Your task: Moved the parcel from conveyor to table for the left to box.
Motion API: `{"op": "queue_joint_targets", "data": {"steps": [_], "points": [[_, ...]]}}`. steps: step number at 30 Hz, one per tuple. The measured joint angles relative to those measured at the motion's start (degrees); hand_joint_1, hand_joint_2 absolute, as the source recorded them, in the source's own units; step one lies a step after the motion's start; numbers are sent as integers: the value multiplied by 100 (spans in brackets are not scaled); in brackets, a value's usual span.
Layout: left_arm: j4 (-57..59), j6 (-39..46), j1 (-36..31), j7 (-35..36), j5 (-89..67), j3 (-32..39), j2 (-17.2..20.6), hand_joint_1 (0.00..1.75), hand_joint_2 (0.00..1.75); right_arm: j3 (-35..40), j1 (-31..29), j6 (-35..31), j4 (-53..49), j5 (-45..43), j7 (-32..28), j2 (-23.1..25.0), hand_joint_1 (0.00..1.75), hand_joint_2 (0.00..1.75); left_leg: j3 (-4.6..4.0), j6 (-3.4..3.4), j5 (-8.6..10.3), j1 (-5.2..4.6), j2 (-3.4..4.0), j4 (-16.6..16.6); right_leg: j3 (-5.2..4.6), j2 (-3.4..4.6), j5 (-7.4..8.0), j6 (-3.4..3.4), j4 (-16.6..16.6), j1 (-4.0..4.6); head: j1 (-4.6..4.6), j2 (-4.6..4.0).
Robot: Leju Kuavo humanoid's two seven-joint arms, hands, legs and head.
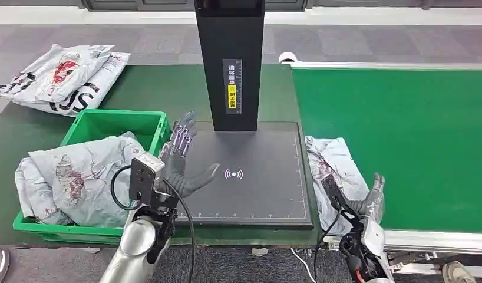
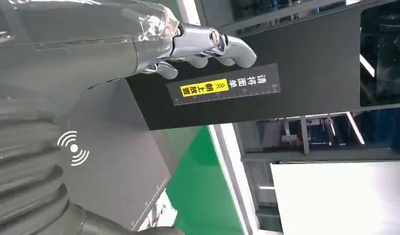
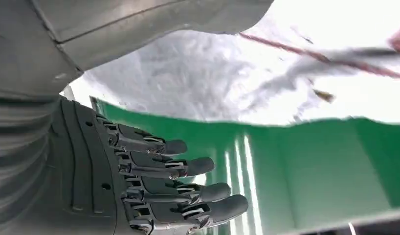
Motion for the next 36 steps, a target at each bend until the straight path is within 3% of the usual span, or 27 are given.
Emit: {"op": "queue_joint_targets", "data": {"steps": [6, 7, 8, 36], "points": [[46, 9, -21, 0, 22, 0, 22, 0, 175, -39, -43, 55, 263, 37, 90, -39, 0, 175, -1, 0, 0, 0, 0, 0, 0, 0, 0, 0, 0, 0, 0, 0], [48, 9, -22, 0, 24, 0, 24, 0, 175, -48, -45, 55, 297, 37, 90, -48, 9, 175, -1, 0, 0, 0, 0, 0, 0, 0, 0, 0, 0, -1, 2, -2], [48, 9, -24, 0, 24, 0, 27, 0, 175, -50, -47, 66, 319, 37, 94, -50, 171, 175, -1, 0, 0, 0, 0, 0, 0, 0, 0, 0, 0, -1, 2, 0], [-65, 122, -1, 2, 2, 0, 42, 0, 175, -260, -86, -4, 399, 140, -260, -85, 175, 175, -1, 0, 0, 0, -1, 0, 1, -1, 0, 0, 0, 0, 2, -2]]}}
